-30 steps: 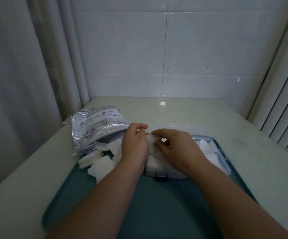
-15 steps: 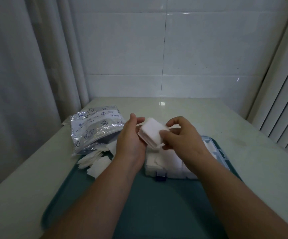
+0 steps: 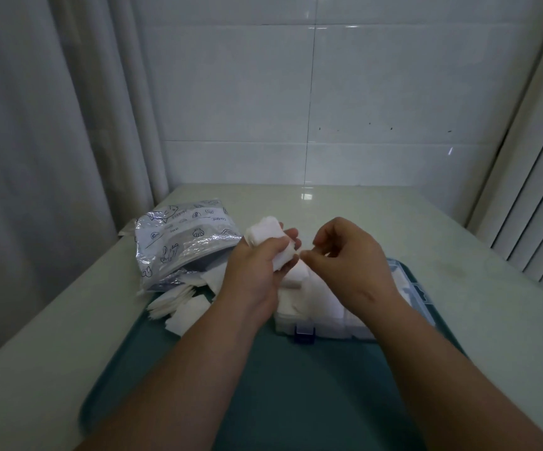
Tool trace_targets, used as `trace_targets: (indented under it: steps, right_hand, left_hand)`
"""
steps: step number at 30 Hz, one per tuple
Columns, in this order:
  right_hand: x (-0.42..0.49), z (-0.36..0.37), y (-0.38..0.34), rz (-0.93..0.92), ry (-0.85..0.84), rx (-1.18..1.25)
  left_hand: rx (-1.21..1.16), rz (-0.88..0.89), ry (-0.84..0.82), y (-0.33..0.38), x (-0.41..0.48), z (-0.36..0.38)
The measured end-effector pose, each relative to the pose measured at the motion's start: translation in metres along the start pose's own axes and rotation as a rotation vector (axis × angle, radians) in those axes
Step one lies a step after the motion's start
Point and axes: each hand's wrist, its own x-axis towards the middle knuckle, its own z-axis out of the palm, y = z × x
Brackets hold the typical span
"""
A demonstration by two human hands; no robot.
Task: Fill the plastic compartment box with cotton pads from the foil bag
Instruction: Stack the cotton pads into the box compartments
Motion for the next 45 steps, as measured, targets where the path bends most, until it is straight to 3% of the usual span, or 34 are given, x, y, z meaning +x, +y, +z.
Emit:
trace_targets:
  steps: [2,8,22,27,45]
  right_hand:
    - [0.000,-0.002,0.002,-0.093,0.035,-0.013]
    - [-0.001,0.002,0.004,-0.261,-0.128,-0.089]
    - [-0.001,0.002,0.002,-0.465,-0.158,-0.267]
    - [-0.003,-0.002,-0.002,-0.437,-0.101,-0.269]
    - [-0.007,-0.005,-0.007,-0.384,-0.225,-0.230]
  left_hand:
    - [-0.022,-0.028,-0.014,0.001,0.000,-0.001]
    - [-0.024,-0.113,-0.114,0.006,-0.004,-0.003]
    - [0.226,0.009,-0.208,-0.001,-0.006,0.002]
    - [0.174,-0.025,-0.245,0.001,-0.008,0.002]
    - [0.283,-0.056,-0.237,-0.002,-0.008,0.001]
